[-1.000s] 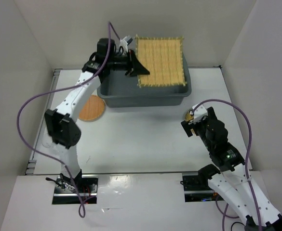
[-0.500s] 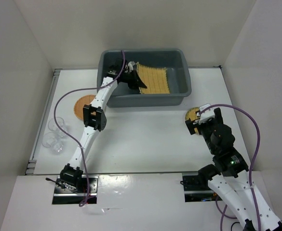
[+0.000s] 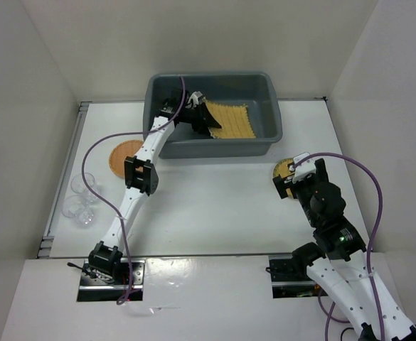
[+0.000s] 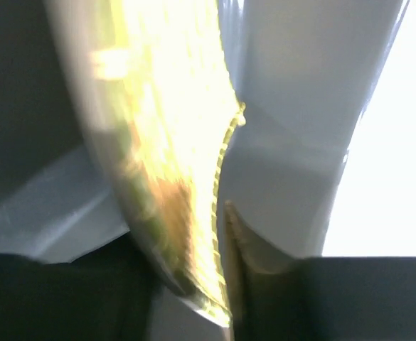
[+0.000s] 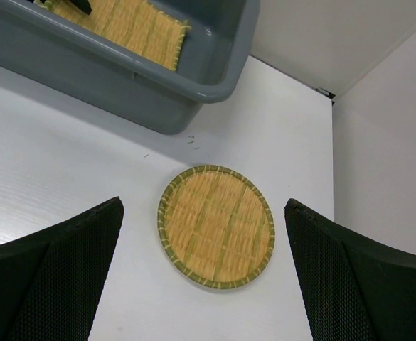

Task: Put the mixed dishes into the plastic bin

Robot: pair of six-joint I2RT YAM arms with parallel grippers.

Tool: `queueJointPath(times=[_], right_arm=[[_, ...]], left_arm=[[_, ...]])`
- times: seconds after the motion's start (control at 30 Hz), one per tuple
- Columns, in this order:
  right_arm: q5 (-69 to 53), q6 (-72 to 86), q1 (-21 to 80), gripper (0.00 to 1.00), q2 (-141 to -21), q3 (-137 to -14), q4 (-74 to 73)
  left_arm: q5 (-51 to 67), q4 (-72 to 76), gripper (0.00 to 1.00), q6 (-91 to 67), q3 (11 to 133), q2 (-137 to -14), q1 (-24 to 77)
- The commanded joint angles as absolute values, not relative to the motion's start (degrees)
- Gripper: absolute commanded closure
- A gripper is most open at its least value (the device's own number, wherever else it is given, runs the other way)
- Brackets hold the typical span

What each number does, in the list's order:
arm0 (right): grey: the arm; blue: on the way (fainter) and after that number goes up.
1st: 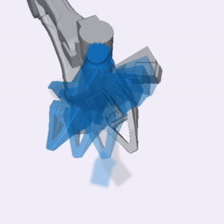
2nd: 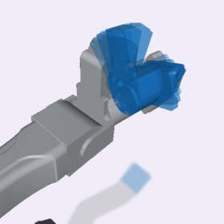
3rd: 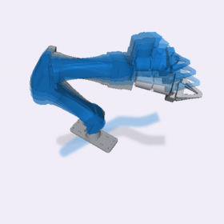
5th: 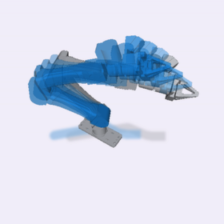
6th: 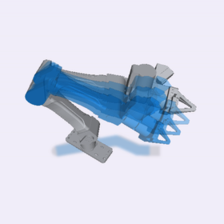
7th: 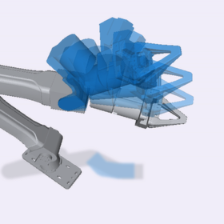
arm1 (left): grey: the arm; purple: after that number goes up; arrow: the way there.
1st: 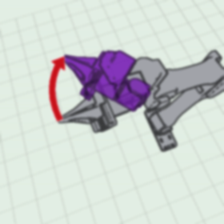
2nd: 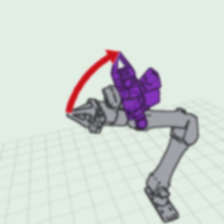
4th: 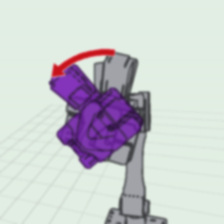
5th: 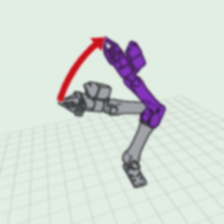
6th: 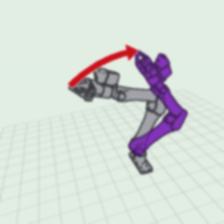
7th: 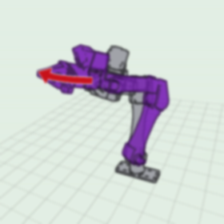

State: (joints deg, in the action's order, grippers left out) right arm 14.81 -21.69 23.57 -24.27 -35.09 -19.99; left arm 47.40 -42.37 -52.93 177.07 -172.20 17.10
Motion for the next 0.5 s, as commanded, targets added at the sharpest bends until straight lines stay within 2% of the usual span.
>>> queueJointPath(times=[0.0,0.13,0.17,0.33,0.47], right_arm=[[14.3,-21.3,23.3,0.02,-24.9,-35.6,-17.3],[13.5,-21.3,23.3,0.02,-25.4,-35.6,-17.8],[13.5,-21.3,23.3,0.02,-25.9,-35.6,-17.8],[14.5,-20.7,23.3,0.02,-27.2,-35.6,-17.8],[22.5,-17.1,23.3,0.02,-32.5,-37.2,-17.1]], left_arm=[[52.6,-38.1,0.54,-54.0,179.8,-173.4,17.6],[53.2,-36.8,0.28,-54.0,179.8,-173.4,17.6],[53.2,-36.8,0.00,-54.0,179.8,-172.7,17.6],[47.9,-38.3,0.00,-51.4,179.8,-166.5,15.9],[34.4,-47.1,0.00,-43.7,179.8,-157.7,14.0]])
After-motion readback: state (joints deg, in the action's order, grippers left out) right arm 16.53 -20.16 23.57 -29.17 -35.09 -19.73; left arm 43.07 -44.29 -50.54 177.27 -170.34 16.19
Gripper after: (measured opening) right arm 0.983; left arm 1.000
